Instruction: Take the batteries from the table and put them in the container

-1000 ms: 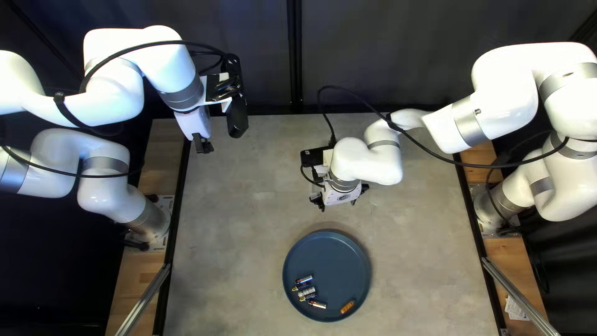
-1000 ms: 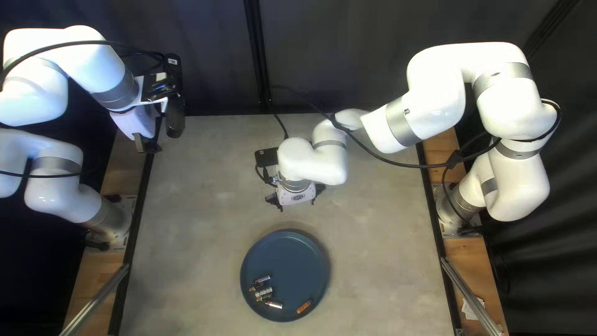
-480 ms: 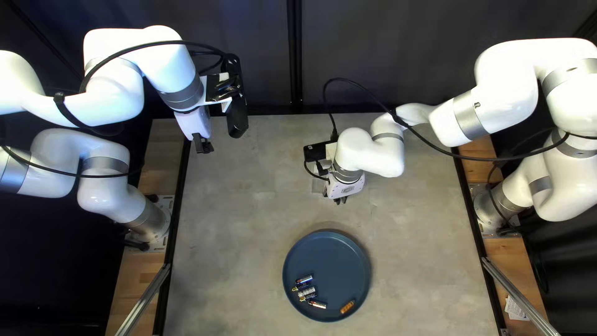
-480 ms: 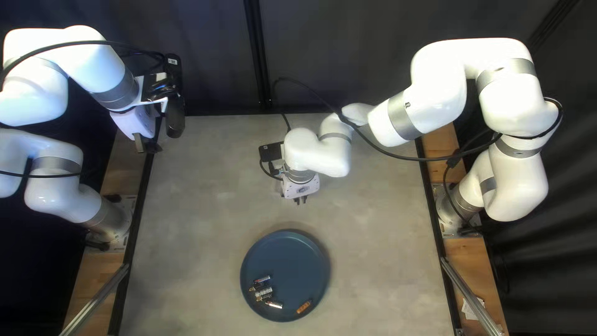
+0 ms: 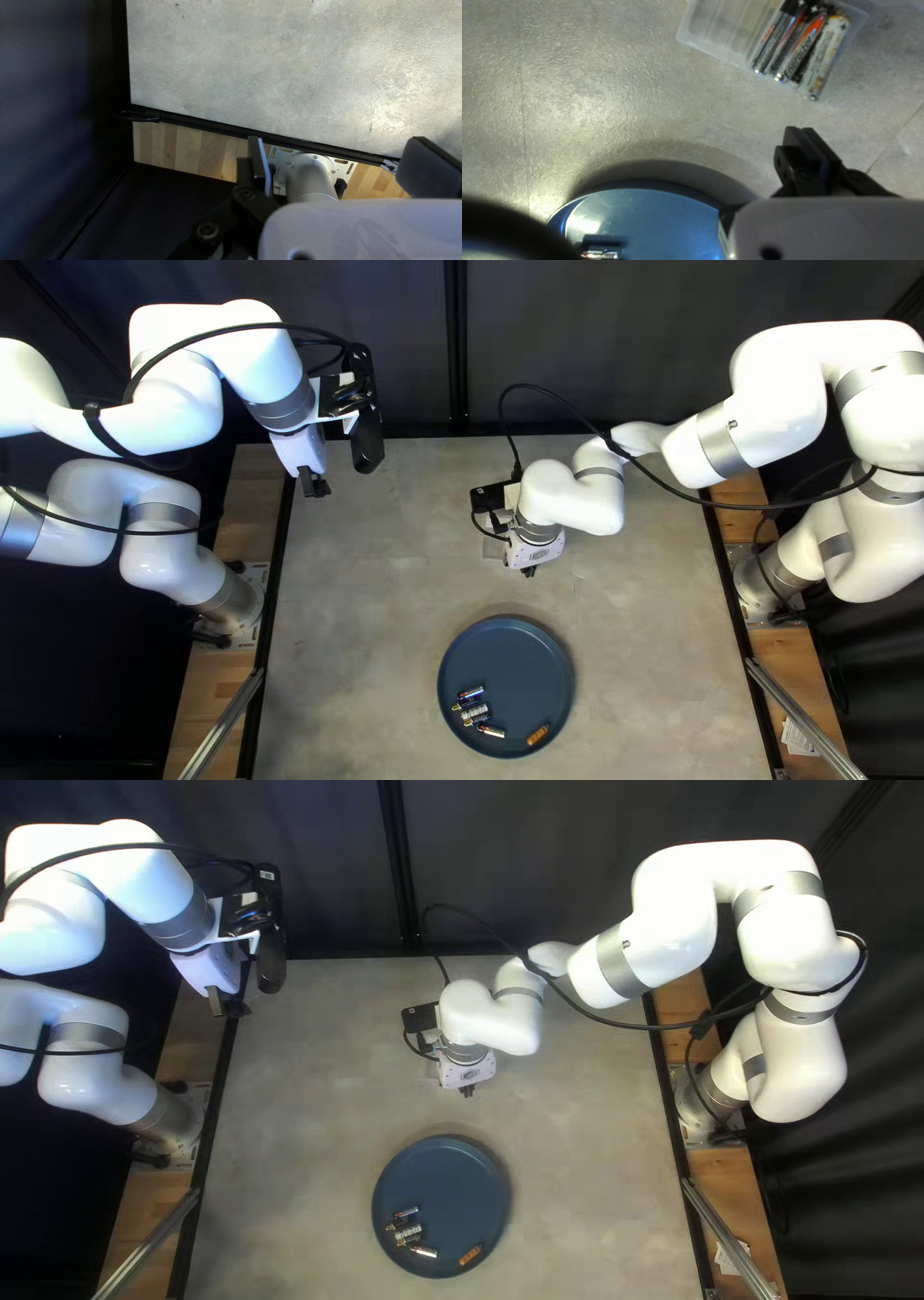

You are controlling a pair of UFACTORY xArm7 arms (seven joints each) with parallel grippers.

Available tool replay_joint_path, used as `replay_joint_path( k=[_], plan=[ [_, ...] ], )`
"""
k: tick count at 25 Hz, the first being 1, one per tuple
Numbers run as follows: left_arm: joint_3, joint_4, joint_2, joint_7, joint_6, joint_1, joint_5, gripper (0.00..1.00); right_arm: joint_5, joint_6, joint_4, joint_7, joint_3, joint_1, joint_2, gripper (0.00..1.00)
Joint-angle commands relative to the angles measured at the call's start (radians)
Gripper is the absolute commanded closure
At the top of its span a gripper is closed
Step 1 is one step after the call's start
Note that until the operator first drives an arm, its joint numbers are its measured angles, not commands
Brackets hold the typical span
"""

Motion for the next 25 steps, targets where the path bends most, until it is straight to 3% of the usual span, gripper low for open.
replay_joint_path(
  k=[1,9,16,19,22,23,24,25],
  plan=[
    [0.000,0.000,0.000,0.000,0.000,0.000,0.000,0.00,-0.002,0.006,0.007,-0.012,-0.005,-0.008,0.008,1.00],
    [0.000,0.000,0.000,0.000,0.000,0.000,0.000,0.00,-0.005,0.002,0.008,-0.030,-0.009,-0.017,0.013,1.00],
    [0.000,0.000,0.000,0.000,0.000,0.000,0.000,0.00,-0.060,0.009,-0.052,0.031,0.039,0.060,-0.139,1.00],
    [0.000,0.000,0.000,0.000,0.000,0.000,0.000,0.00,-0.059,-0.002,-0.085,-0.122,0.063,0.064,-0.178,1.00],
    [0.000,0.000,0.000,0.000,0.000,0.000,0.000,0.00,0.009,-0.020,-0.165,-0.415,0.066,0.046,-0.247,1.00],
    [0.000,0.000,0.000,0.000,0.000,0.000,0.000,0.00,0.016,-0.020,-0.170,-0.433,0.064,0.044,-0.252,0.07],
    [0.000,0.000,0.000,0.000,0.000,0.000,0.000,0.00,0.016,-0.020,-0.170,-0.433,0.064,0.044,-0.252,0.00],
    [0.000,0.000,0.000,0.000,0.000,0.000,0.000,0.00,0.016,-0.020,-0.170,-0.433,0.064,0.044,-0.252,0.00]
  ],
)
